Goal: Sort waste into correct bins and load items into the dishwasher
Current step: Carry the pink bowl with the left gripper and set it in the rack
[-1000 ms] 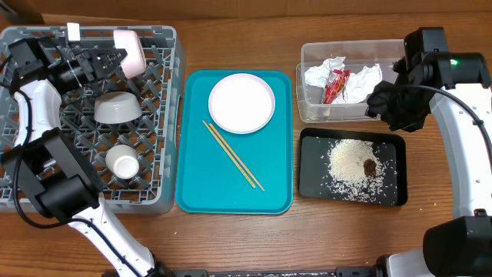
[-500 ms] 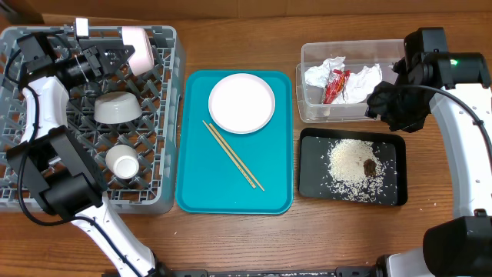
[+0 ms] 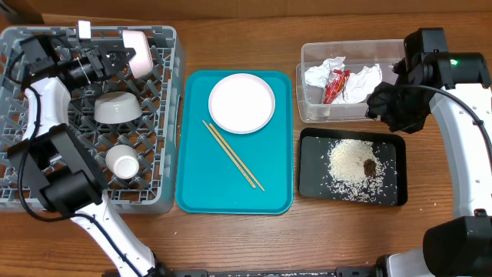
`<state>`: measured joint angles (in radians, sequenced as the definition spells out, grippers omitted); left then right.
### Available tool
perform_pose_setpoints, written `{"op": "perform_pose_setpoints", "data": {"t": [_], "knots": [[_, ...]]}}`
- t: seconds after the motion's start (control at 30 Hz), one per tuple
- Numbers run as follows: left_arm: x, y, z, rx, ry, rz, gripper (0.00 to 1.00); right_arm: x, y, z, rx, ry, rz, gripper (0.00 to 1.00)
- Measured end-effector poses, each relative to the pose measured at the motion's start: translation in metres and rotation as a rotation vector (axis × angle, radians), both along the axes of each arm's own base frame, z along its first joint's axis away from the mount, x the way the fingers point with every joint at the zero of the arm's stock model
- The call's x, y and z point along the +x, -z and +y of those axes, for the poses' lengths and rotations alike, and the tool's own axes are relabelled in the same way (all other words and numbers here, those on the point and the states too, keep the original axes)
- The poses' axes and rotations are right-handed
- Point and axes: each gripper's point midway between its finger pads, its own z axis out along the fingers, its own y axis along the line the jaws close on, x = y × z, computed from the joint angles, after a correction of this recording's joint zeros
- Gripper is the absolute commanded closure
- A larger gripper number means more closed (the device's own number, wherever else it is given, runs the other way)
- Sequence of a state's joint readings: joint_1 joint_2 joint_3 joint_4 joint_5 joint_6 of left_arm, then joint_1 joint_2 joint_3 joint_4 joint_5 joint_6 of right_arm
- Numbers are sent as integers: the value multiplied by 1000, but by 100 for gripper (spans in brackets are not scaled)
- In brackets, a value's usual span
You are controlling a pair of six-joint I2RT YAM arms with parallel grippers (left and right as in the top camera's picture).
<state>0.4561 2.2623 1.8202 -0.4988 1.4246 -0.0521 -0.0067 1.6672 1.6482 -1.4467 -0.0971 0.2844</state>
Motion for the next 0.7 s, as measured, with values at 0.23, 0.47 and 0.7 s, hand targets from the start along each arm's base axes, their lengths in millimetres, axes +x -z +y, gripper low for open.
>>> {"op": "perform_pose_setpoints", "data": {"t": [0.23,0.47,0.7], "knots": [[-1,7,12,-24,-13,12,56,-2,0,0,0,0,8,46],[-7,14,40,-49,-75,64,0,-2,0,0,0,0,10,46],[-20,24,84,-65,-190,152,0,-2,0,0,0,0,9,45]]}}
